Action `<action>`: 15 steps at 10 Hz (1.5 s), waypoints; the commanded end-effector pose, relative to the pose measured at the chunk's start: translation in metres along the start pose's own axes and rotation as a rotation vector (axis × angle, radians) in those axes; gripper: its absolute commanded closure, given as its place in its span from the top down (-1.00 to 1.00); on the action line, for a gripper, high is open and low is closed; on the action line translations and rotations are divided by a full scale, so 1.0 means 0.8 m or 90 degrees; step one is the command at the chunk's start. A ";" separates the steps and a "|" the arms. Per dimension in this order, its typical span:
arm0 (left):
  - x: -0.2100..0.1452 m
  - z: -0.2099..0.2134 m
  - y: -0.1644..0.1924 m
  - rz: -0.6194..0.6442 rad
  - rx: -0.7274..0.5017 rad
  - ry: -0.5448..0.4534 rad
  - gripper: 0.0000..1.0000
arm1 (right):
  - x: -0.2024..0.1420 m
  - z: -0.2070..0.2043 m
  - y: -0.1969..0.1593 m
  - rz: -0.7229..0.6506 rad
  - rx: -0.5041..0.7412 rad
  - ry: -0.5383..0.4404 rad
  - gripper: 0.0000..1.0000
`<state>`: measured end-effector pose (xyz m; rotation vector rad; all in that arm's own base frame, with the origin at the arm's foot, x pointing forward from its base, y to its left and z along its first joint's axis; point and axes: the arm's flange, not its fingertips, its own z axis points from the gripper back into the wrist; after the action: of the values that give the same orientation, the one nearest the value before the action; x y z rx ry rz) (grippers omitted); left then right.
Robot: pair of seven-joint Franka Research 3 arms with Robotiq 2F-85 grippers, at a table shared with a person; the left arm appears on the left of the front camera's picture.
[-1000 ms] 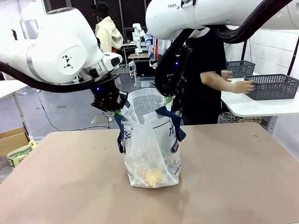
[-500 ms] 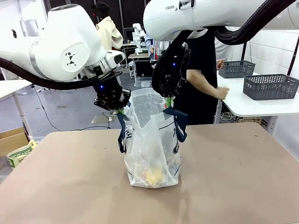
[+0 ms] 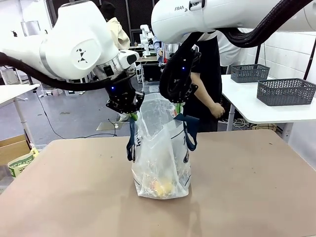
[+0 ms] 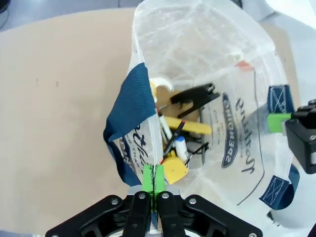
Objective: Transfer purchased items from the store into the shopping bag.
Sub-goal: Move the Reusable shopping bag to the right side of the table.
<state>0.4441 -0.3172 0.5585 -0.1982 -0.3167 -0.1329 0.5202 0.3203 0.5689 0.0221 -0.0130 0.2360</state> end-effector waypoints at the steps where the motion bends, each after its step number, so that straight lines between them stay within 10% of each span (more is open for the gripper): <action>1: 0.023 0.012 -0.009 -0.024 0.054 0.055 -1.00 | -0.003 0.002 0.006 -0.035 -0.016 -0.004 -1.00; 15: 0.036 -0.001 -0.038 0.009 -0.021 0.055 -1.00 | 0.031 0.000 0.043 -0.183 0.067 -0.041 -1.00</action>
<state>0.4632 -0.3488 0.5724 -0.1910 -0.2271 -0.1538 0.5328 0.3524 0.5669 0.0972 -0.0398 -0.0170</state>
